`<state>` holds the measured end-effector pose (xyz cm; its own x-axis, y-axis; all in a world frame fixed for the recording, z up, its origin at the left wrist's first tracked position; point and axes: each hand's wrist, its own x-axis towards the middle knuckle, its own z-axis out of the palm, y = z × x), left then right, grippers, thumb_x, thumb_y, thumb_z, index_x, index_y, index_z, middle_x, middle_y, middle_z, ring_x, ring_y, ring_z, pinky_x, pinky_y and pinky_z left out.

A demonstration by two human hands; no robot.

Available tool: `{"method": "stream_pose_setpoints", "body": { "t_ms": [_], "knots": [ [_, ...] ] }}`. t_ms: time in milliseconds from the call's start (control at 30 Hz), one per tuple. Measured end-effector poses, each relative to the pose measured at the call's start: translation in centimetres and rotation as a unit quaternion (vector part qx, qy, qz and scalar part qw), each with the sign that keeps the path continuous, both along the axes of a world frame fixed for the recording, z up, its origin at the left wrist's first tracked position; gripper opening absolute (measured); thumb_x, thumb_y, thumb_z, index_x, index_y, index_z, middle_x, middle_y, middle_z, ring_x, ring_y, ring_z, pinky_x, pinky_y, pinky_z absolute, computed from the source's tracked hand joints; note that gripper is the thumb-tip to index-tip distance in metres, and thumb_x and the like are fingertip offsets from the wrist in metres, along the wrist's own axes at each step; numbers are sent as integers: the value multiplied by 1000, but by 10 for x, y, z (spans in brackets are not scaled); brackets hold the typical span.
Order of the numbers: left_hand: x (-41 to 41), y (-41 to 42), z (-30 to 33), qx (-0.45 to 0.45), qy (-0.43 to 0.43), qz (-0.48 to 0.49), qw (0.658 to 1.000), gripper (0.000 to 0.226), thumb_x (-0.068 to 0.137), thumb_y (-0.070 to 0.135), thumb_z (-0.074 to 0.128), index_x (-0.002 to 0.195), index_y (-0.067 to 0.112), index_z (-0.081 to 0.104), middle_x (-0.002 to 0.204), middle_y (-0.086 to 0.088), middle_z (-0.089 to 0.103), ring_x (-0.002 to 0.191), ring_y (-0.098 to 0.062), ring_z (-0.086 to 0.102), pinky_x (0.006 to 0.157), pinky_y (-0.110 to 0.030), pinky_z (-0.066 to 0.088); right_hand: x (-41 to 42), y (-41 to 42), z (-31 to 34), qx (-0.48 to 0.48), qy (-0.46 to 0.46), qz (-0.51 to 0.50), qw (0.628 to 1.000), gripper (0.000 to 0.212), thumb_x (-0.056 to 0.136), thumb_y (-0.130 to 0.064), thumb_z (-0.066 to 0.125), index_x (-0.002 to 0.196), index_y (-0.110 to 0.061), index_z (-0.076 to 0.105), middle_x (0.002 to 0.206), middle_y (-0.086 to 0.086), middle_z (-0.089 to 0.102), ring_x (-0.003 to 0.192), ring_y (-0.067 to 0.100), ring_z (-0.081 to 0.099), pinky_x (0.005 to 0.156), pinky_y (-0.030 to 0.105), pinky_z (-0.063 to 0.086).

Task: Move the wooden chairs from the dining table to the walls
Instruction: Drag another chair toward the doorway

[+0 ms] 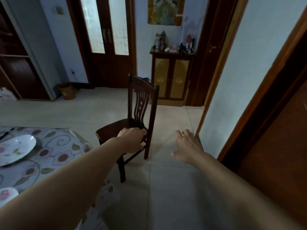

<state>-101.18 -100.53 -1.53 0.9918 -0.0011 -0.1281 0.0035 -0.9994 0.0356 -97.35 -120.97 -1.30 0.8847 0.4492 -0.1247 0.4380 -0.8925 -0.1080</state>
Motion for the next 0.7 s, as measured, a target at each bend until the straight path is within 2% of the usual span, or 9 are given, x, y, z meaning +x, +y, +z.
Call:
{"method": "stream_pose_setpoints", "body": {
  "t_ms": [167,267,433,633,700],
  "knots": [
    [65,22,3,1,-16,21,1000,56,85,31,61,136,24,40,125,-3,55,114,-24,54,92,-35,39,88,32,0,4,-6,26,1000,64,82,-26,62,135,-15,30,134,16,33,118,33,39,92,38,39],
    [104,48,3,7,-12,37,999,56,85,31,62,136,23,40,127,-3,54,117,-24,51,98,-38,37,132,64,-6,13,-4,41,999,60,80,-26,63,131,-15,31,130,15,35,114,32,41,87,36,39],
    [173,107,0,8,-23,50,998,55,84,30,62,135,20,41,132,-5,51,122,-25,48,103,-41,34,206,132,-10,22,-23,54,998,74,78,-33,68,137,-16,26,136,15,33,120,31,39,96,39,40],
    [270,187,-3,21,-24,44,999,56,85,30,62,136,19,40,136,-4,49,125,-24,46,104,-41,34,296,209,-3,32,-22,48,998,67,79,-30,67,133,-17,28,133,14,35,119,32,38,97,39,37],
    [299,206,-4,27,-15,45,999,58,85,30,62,137,19,38,136,-4,49,125,-24,46,105,-41,34,325,225,1,27,-26,43,998,72,80,-31,67,137,-18,25,135,14,33,121,31,37,99,39,37]
  ]
}}
